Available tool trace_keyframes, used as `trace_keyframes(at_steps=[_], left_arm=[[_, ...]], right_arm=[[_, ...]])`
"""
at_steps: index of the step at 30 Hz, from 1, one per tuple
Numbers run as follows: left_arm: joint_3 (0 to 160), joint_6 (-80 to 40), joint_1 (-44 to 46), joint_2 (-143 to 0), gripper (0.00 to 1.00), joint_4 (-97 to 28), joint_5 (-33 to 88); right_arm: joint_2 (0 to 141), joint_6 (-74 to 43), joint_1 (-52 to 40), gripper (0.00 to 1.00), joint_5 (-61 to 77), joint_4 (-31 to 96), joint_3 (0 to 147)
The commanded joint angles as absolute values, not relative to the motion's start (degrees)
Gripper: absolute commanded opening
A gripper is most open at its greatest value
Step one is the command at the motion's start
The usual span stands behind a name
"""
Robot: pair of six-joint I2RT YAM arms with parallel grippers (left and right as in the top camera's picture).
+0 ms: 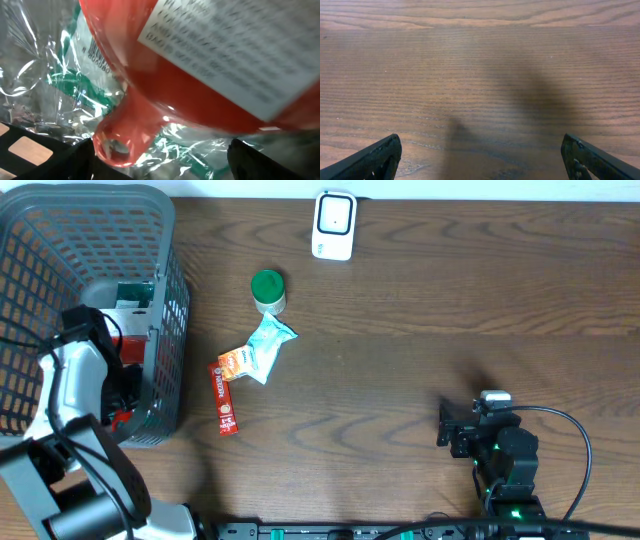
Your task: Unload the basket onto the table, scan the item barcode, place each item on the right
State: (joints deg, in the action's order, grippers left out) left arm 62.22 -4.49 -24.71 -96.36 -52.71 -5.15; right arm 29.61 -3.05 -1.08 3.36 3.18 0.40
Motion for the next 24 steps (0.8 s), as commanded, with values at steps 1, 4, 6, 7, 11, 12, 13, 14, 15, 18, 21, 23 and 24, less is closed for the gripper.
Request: trace_keyframes(at_steps=[1,4,6,7,11,12,13,14,15,18,21,23,24], left_arm=[[61.6,-4.4,-24.8,-98.7,0.85,-53.2,-8.7],[61.6,-4.4,-24.8,-99.4,0.85,-52.8,-8.7],[61.6,-4.4,-24.8,-99.5,0.85,-52.2,-10.4],[61.6,-4.4,-24.8,-99.5,0.85,-52.1,-11.2],[61.6,-4.8,-24.8,-99.5,0.85,-51.7,-12.1],[61.6,-4.9,-24.8,-99.6,0.85,-51.5,-12.1],[61.5,-4.9,-24.8,-99.6,0.85,-51.1,-12.1],[61.0,-4.9,-24.8,-99.6,0.75,-50.0,-12.1],[60.6,-4.9,-24.8,-99.6,0.68,-49.2,-12.1],[59.1,-5.1,-24.8,-99.7,0.62,-47.1,-12.1],[57.4,-5.1,-24.8,-99.7,0.59,-45.2,-12.1],[56.1,-5.1,-24.8,-99.7,0.49,-43.9,-12.1],[55.5,-5.1,-24.8,-99.7,0.44,-43.4,-12.1]], right_arm=[[29.5,-3.8,-1.5,0.99,3.0,3.0,0.3],[29.5,-3.8,-1.5,0.99,3.0,3.0,0.3],[29.5,-3.8,-1.5,0.99,3.0,3.0,0.3],[29.5,-3.8,-1.5,0.99,3.0,3.0,0.3],[29.5,-3.8,-1.5,0.99,3.0,2.9,0.3],[29.5,-3.8,-1.5,0.99,3.0,2.8,0.3],[29.5,-3.8,-1.5,0.99,3.0,2.7,0.3],[29.5,-3.8,-1.5,0.99,3.0,2.7,0.3],[29.5,-3.8,-1.5,0.99,3.0,2.6,0.3],[29.5,-3.8,-1.5,0.99,3.0,2.6,0.3],[29.5,-3.8,-1.5,0.99,3.0,2.5,0.3],[29.5,-3.8,-1.5,0.99,3.0,2.5,0.3],[29.5,-3.8,-1.5,0.99,3.0,2.5,0.3]])
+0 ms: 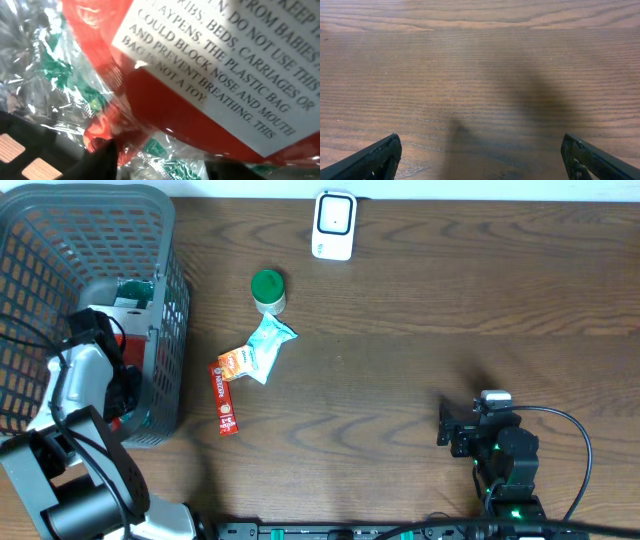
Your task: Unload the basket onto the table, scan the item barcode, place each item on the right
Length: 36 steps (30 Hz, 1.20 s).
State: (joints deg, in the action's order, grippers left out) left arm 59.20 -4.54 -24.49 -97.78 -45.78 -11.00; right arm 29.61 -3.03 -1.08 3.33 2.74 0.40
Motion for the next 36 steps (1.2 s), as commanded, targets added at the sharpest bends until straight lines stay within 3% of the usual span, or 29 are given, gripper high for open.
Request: trace_keyframes(at_steps=[1,2,4,6,21,36], left_arm=[[55.0,-5.1,-24.8,-99.7,0.38,-43.1,-12.0],[54.6,-5.3,-24.8,-99.7,0.34,-42.9,-12.0],[54.5,-5.3,-24.8,-99.7,0.15,-42.9,-12.0],[54.5,-5.3,-24.8,-99.7,0.08,-42.6,-12.0],[56.6,-7.8,-24.8,-97.4,0.07,-43.7,-8.5],[59.5,-7.8,-24.8,-75.8,0.07,-43.8,-7.9]], right_arm=[[29.5,-3.8,-1.5,0.99,3.0,2.5,0.3],[29.5,-3.8,-1.5,0.99,3.0,2.5,0.3],[29.5,-3.8,-1.5,0.99,3.0,2.5,0.3],[29.5,-3.8,-1.5,0.99,3.0,2.5,0.3],[29.5,-3.8,-1.5,0.99,3.0,2.6,0.3],[29.5,-3.8,-1.5,0.99,3.0,2.3,0.3]])
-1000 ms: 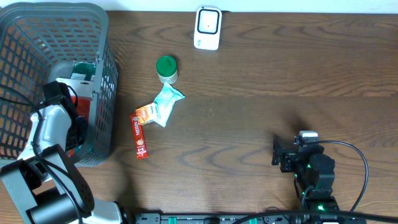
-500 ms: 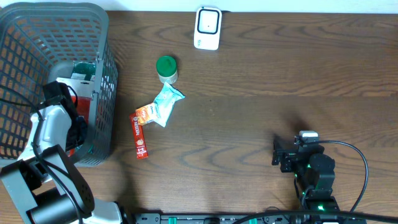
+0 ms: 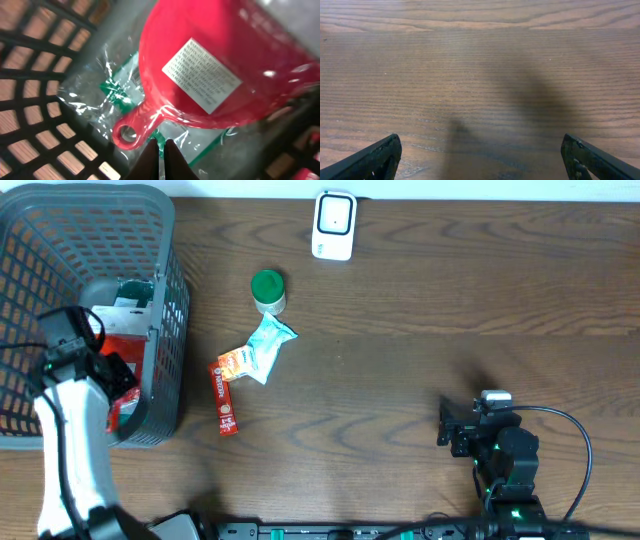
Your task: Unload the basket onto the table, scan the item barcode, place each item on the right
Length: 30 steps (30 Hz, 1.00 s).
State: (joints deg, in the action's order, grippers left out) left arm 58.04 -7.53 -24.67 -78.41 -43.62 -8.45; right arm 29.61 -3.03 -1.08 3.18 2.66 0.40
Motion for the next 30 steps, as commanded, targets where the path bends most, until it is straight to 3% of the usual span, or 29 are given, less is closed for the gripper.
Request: trace_keyframes(at_steps=[1,2,3,4,8,13,24,25,30], left_arm=[[59.5,-7.8,-24.8,-75.3,0.07,-43.8,-7.9],[59.5,-7.8,-24.8,-75.0,0.11,-43.9,-7.9],[59.5,-7.8,-24.8,-74.9,0.31,-44.1,-7.9],[59.5,-7.8,-24.8,-75.1,0.44,-44.3,-7.9],[59.5,-4.0,-24.8,-77.4,0.67,-44.6,-2.4],[59.5,0.5,-24.8,-83.2,0.77,-44.2,2.2],[59.5,6.5,-24.3,-90.5,0.79,-42.5,2.3],[59.5,8.0,-23.9,-90.5,0.84,-42.5,1.7],[59.5,11.0,-20.9,-90.5,0.85,-42.3,-5.8]], right_arm=[[29.5,-3.8,-1.5,0.99,3.0,2.3,0.3],[29.5,-3.8,-1.5,0.99,3.0,2.3,0.3],[29.5,-3.8,-1.5,0.99,3.0,2.3,0.3],[29.5,-3.8,-1.5,0.99,3.0,2.3,0.3],[29.5,-3.8,-1.5,0.99,3.0,2.3,0.3],[29.5,-3.8,-1.5,0.99,3.0,2.3,0.3],[29.5,-3.8,-1.5,0.99,3.0,2.3,0.3],[29.5,-3.8,-1.5,0.99,3.0,2.3,0.3],[29.5,-3.8,-1.5,0.99,3.0,2.3,0.3]])
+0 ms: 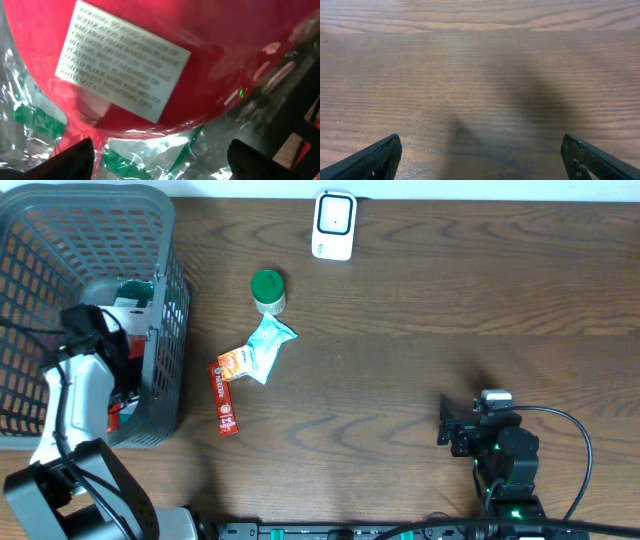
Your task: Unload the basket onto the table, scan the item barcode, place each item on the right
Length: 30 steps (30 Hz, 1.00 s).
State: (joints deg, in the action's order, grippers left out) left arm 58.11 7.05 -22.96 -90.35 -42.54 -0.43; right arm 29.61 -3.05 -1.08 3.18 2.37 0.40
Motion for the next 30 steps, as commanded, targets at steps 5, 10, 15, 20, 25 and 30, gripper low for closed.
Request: trace_keyframes(at_steps=[5,10,15,20,25,30], left_arm=[[59.5,14.4,-17.8,-90.6,0.86,-41.0,-7.8],[59.5,14.4,-16.6,-91.1,0.86,-38.7,-14.1],[59.5,14.6,-16.6,-93.3,0.86,-35.6,-14.7],[59.5,14.6,-16.7,-97.8,0.86,-34.0,-14.7],[59.5,14.3,-16.7,-100.7,0.86,-33.9,-14.6],[59.5,14.3,-16.7,-100.4,0.86,-33.9,-14.7]], right_arm=[[29.5,-3.8,-1.5,0.99,3.0,2.3,0.3],[29.5,-3.8,-1.5,0.99,3.0,2.3,0.3],[29.5,-3.8,-1.5,0.99,3.0,2.3,0.3],[29.5,-3.8,-1.5,0.99,3.0,2.3,0.3],[29.5,-3.8,-1.5,0.99,3.0,2.3,0.3],[29.5,-3.8,-1.5,0.99,3.0,2.3,0.3]])
